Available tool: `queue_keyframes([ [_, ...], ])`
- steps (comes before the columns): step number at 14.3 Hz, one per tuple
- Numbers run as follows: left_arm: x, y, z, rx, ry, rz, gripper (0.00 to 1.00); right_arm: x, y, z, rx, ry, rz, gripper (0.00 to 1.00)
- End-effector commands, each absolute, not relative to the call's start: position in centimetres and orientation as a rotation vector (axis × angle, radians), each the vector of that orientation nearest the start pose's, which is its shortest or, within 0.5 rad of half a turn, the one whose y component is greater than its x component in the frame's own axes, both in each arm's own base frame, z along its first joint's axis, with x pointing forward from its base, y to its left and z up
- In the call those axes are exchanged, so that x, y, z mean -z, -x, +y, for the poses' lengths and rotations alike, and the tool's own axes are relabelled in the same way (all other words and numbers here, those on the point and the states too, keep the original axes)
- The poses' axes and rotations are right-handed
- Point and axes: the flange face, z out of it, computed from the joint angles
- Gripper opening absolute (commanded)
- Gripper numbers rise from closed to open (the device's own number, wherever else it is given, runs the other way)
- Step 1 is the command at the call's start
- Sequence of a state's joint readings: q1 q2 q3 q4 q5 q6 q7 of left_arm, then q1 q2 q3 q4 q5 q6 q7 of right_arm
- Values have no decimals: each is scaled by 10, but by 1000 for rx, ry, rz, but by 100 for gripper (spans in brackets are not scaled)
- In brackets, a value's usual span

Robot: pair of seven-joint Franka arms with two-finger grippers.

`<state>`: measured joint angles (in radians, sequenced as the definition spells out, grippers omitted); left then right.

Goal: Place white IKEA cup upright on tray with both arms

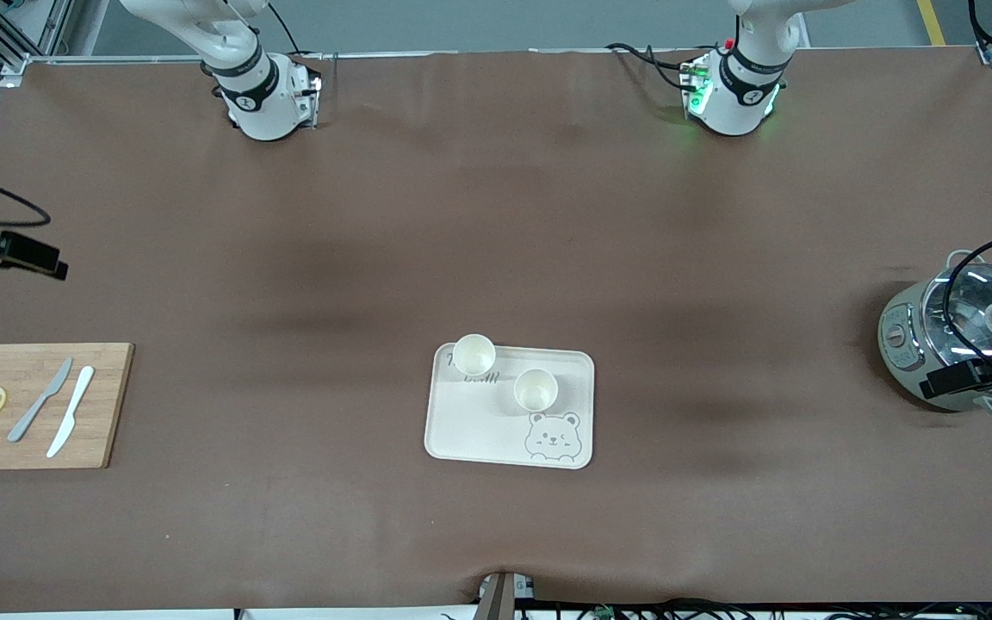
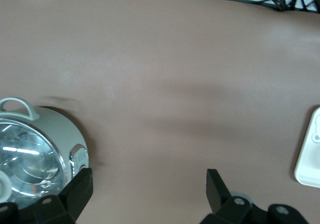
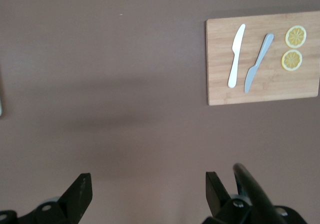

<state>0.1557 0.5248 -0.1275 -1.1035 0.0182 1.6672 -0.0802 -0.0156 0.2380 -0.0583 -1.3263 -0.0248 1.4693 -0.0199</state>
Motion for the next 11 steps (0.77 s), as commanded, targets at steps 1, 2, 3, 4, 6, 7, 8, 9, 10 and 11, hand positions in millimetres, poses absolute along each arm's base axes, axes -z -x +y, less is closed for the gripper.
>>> queue_keyframes([
  [1,-526,-704,14,41,3195,-127,100,-595,-594,-44,-131,3179,35,100],
  [2,-525,-704,0,38,3194,-97,100,-598,-592,-43,-128,3179,33,100],
  [3,-515,-705,-6,9,3193,-84,100,-598,-592,-43,-131,3179,33,100],
  [4,-508,-705,-16,-13,3181,-56,100,-596,-593,-44,-128,3179,35,100],
  [6,-503,-702,-31,-43,3148,-12,100,-596,-593,-44,-123,3180,35,100],
  [7,-498,-701,-36,-64,3145,-1,100,-596,-593,-44,-126,3178,38,100],
  [8,-494,-700,-40,-76,3143,12,100,-596,-593,-44,-126,3178,38,100],
  [9,-494,-700,-46,-78,3139,24,100,-595,-593,-43,-125,3175,37,100],
  [10,-494,-700,-47,-77,3133,28,100,-595,-593,-42,-126,3163,37,100],
  [11,-494,-700,-47,-76,3130,26,100,-594,-593,-41,-128,3158,37,100],
])
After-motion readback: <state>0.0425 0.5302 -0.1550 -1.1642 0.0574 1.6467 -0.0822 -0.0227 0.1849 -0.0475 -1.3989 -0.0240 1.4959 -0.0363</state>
